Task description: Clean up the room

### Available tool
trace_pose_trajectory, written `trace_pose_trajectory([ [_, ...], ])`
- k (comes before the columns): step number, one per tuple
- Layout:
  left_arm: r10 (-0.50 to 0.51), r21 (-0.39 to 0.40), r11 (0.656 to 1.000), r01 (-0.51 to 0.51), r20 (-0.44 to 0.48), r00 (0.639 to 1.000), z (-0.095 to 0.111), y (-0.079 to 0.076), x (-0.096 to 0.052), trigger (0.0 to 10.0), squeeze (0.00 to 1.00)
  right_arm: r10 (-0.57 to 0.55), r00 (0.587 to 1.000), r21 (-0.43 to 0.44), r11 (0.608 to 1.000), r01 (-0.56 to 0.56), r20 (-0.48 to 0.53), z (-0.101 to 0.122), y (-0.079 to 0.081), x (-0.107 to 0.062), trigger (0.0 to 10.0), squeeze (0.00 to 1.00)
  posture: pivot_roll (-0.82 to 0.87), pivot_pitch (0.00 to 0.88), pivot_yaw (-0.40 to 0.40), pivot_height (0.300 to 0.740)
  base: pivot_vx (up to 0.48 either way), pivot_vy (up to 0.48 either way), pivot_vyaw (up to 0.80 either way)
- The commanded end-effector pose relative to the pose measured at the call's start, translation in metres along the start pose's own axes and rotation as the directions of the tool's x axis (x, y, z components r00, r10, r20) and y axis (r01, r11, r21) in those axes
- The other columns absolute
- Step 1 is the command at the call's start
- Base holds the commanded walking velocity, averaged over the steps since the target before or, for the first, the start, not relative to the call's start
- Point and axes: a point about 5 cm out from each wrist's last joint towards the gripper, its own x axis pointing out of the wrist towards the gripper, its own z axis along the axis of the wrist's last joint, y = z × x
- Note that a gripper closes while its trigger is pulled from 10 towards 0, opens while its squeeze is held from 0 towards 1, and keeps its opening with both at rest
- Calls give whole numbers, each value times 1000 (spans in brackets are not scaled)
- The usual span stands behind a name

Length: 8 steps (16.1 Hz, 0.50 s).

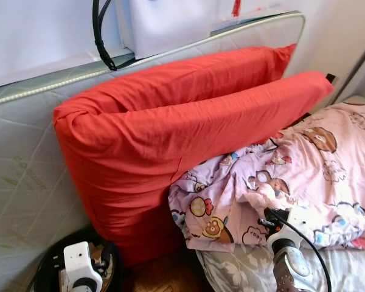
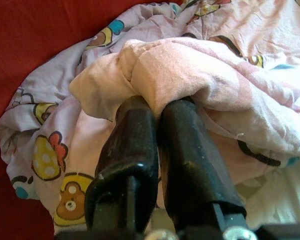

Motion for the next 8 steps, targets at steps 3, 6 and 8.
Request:
trace_pose_trajectory([
  [3,32,-11,999,-33,-63,998,-12,7,-2,10000,0,-7,1000,-8,1000,7,4,4,0,3,10000,0,100,64,-33,740,0,0,0],
  [6,75,-86,992,-89,-152,986,-30,15,-7,10000,0,-15,1000,-9,1000,15,11,5,0,3,10000,0,102,63,-31,740,0,0,0],
  [8,72,-86,992,-89,-177,982,-34,19,-10,10000,0,-30,999,-13,999,30,16,5,-2,2,10000,0,103,58,-29,740,0,0,0],
])
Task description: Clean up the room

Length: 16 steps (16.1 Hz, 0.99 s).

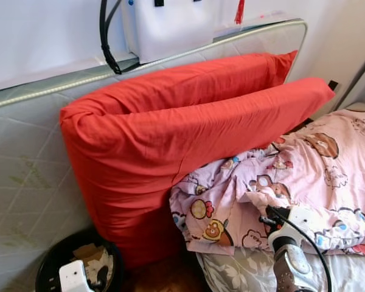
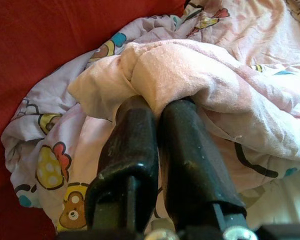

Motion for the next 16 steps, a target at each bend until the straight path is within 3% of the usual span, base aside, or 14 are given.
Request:
trace_pose_trajectory([
  [1,11,-7,1000,-11,-10,1000,-1,5,-1,10000,0,-9,1000,-15,1000,9,9,2,-2,0,10000,0,104,56,-27,740,0,0,0],
  [10,53,-21,998,-56,-125,991,-11,28,-5,10000,0,-41,998,-27,999,42,40,9,-6,2,10000,0,107,64,-15,740,0,0,0],
  [16,32,-14,999,-34,-99,995,-8,22,-2,10000,0,-38,999,-39,998,40,35,7,-2,2,10000,0,111,68,-11,740,0,0,0],
])
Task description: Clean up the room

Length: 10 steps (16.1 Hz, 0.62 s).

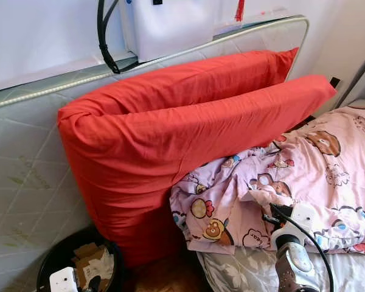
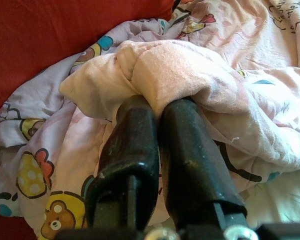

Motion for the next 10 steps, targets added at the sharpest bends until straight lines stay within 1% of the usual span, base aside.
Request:
trace_pose_trajectory([
  [1,1,0,1000,-1,-16,1000,-5,1,-2,10000,0,-1,1000,-4,1000,1,13,1,1,0,10000,0,112,68,-11,740,0,0,0],
  [10,-4,3,1000,4,-15,1000,-7,0,-3,10000,0,-35,999,-11,999,35,32,8,-6,2,10000,0,111,69,-12,740,0,0,0],
])
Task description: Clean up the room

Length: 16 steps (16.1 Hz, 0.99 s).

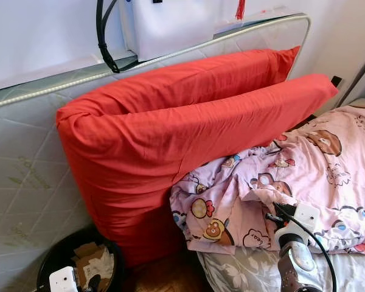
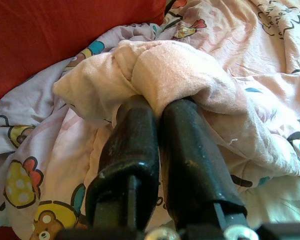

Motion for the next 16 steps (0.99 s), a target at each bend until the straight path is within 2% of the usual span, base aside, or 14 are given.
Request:
trace_pose_trajectory([
  [1,-4,4,1000,4,-27,1000,-7,0,-3,10000,0,-11,1000,-1,1000,11,15,3,-2,1,10000,0,112,68,-11,740,0,0,0],
  [12,-5,9,1000,5,-30,1000,-10,0,-4,10000,0,-21,999,2,1000,21,39,8,1,3,10000,0,119,68,-10,740,0,0,0],
  [16,-4,8,1000,4,-30,1000,-10,0,-4,10000,0,-19,999,2,1000,19,43,9,1,4,10000,0,120,69,-13,740,-277,0,0],
])
